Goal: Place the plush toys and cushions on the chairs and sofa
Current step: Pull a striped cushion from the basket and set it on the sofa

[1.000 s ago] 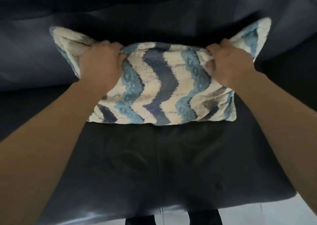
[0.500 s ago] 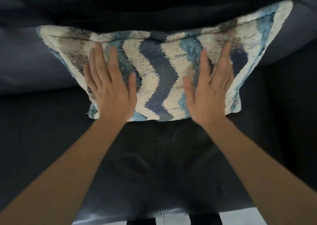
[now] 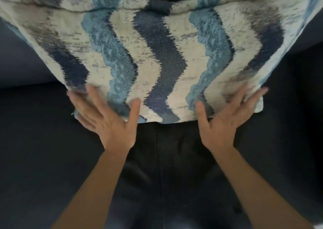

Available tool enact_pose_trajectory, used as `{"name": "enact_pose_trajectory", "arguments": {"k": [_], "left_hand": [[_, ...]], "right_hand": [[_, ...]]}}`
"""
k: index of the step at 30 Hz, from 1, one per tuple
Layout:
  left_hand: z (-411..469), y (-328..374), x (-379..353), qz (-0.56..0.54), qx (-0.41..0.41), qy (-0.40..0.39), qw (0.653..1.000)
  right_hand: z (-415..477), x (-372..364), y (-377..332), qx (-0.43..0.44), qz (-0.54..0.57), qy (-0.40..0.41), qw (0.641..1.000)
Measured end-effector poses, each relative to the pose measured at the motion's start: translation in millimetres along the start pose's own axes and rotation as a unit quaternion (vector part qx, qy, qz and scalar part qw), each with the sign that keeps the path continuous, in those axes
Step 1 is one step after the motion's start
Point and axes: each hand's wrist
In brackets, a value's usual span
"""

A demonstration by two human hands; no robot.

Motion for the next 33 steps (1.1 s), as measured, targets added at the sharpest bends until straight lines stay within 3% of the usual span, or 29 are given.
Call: {"name": "enact_pose_trajectory", "arguments": {"k": [3, 5, 7, 10, 14, 16, 18, 22, 23, 25, 28, 30, 33], "left_hand": [[3.4, -8.7, -27.5, -0.07, 0.134, -0.096, 0.984], [21.3, -5.7, -43.1, -0.074, 0.164, -0.148, 0.973], [22.1, -2.0, -44.3, -0.075, 0.166, -0.153, 0.971], [-1.4, -2.2, -17.1, -0.103, 0.104, -0.089, 0.985], [17.5, 12.8, 4.2, -0.02, -0.091, 0.07, 0.993], [40.7, 33.2, -7.2, 0.04, -0.123, 0.083, 0.988], [50.7, 46.4, -16.1, 0.075, -0.082, 0.074, 0.991], [16.8, 28.2, -7.5, 0.054, -0.092, 0.071, 0.992], [-1.6, 19.0, -2.6, 0.039, -0.088, 0.032, 0.995], [-48.5, -1.2, 10.0, 0.018, -0.028, -0.129, 0.991], [-129.7, -30.9, 50.3, 0.115, -0.023, -0.39, 0.913], [-174.4, -35.6, 95.0, 0.143, -0.032, -0.472, 0.869], [-211.1, -15.3, 171.1, 0.077, 0.089, -0.476, 0.871]], "right_hand": [[4.9, -26.7, 15.4, -0.068, -0.003, -0.098, 0.993], [28.7, -50.8, 16.8, -0.092, -0.016, -0.161, 0.983], [34.3, -57.9, 19.3, -0.095, -0.008, -0.165, 0.982], [12.5, -27.1, 20.0, -0.066, 0.032, -0.094, 0.993], [37.7, -5.4, 3.2, 0.03, 0.075, 0.031, 0.996], [66.7, -22.7, -10.2, 0.058, 0.031, 0.014, 0.998], [80.0, -34.2, -16.8, 0.031, -0.008, -0.018, 0.999], [44.6, -16.1, 14.6, 0.065, -0.041, -0.069, 0.995], [27.0, -5.8, 26.5, 0.067, -0.045, -0.109, 0.991], [-11.8, 18.4, 46.7, 0.058, -0.066, -0.239, 0.967], [-64.7, 71.6, 61.7, 0.108, -0.16, -0.456, 0.869], [-89.5, 119.8, 57.3, 0.094, -0.14, -0.521, 0.837], [-110.8, 195.0, 36.6, 0.013, -0.08, -0.552, 0.83]]}}
Point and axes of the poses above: each hand's wrist, its own z-axis towards the middle knuckle, its own x-axis out of the back of the hand, y = z × x, and after that the axes turned 8 degrees about y, right-handed
